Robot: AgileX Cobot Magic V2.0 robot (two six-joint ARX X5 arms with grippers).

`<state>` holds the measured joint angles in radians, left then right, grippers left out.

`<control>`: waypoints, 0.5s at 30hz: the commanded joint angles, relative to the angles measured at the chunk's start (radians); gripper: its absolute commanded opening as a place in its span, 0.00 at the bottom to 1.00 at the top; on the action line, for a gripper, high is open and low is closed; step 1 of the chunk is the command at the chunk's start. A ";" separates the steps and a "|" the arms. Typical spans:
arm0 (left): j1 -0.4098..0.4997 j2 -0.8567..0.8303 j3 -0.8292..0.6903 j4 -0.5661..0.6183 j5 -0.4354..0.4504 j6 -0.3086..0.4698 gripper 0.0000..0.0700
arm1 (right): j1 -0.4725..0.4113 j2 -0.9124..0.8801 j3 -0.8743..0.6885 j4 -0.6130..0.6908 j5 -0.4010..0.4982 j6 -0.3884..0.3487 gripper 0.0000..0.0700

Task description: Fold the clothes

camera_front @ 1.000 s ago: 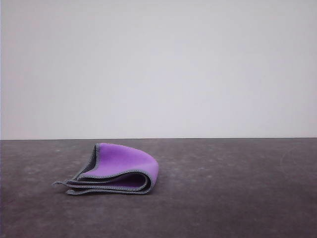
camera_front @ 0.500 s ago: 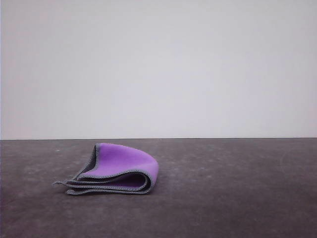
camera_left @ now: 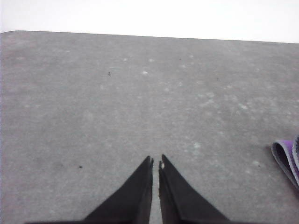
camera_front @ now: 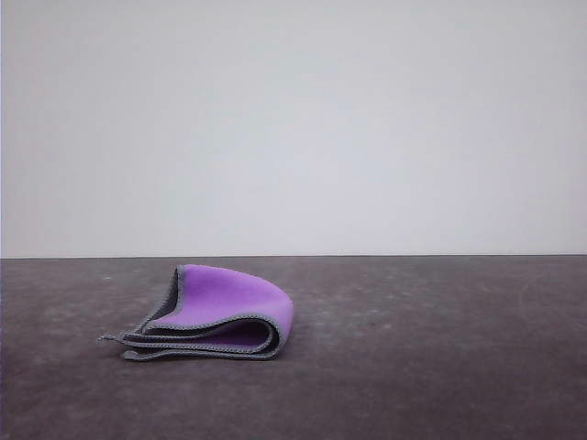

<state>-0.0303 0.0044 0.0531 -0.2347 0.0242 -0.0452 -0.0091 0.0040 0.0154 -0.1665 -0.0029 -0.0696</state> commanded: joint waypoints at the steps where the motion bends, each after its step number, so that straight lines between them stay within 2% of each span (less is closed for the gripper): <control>1: 0.000 -0.002 -0.035 0.039 -0.002 -0.001 0.02 | -0.005 0.000 -0.004 0.012 0.003 0.017 0.01; 15: 0.001 -0.002 -0.040 0.049 -0.001 -0.001 0.02 | -0.009 0.000 -0.004 0.012 0.004 0.017 0.01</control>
<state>-0.0303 0.0044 0.0326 -0.1806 0.0242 -0.0452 -0.0158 0.0040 0.0154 -0.1653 -0.0029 -0.0696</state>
